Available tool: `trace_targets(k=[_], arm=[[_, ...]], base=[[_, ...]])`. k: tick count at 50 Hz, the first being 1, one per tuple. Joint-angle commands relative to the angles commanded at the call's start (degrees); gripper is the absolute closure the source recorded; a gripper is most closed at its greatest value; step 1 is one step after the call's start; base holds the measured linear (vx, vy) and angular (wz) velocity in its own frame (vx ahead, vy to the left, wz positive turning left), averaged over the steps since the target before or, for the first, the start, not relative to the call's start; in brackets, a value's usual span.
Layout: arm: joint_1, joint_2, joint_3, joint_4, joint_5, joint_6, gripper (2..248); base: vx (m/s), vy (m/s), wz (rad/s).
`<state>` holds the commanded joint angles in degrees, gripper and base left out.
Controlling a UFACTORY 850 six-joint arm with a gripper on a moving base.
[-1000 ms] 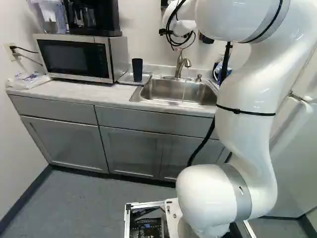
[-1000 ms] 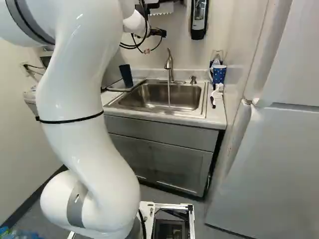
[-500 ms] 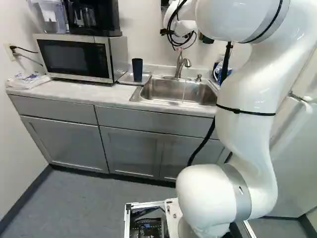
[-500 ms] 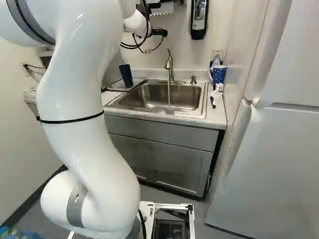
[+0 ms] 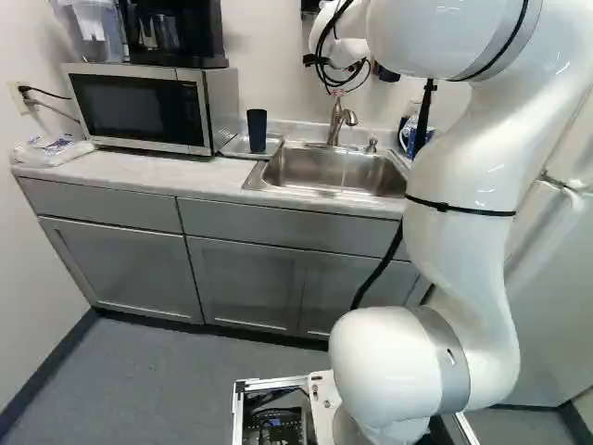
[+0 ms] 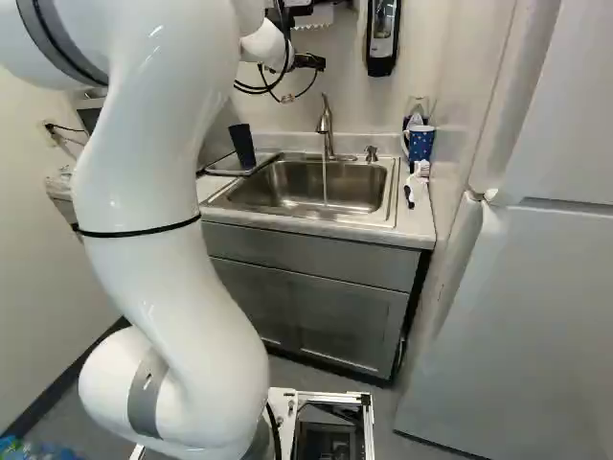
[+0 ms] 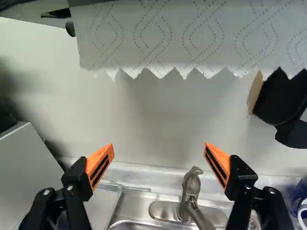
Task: Rinse the cup and place it in the tray
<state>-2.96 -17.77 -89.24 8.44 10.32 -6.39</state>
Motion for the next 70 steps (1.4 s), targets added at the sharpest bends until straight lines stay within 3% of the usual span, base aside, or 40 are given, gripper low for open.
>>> trace_targets(k=[43,70], arm=[[-1.4,-3.8,-1.3,0.0,0.0,0.0,3],[-1.5,-7.0,-5.0,0.0,0.0,0.0,3]], base=[[0.000,0.000,0.000],[0.000,0.000,0.000]])
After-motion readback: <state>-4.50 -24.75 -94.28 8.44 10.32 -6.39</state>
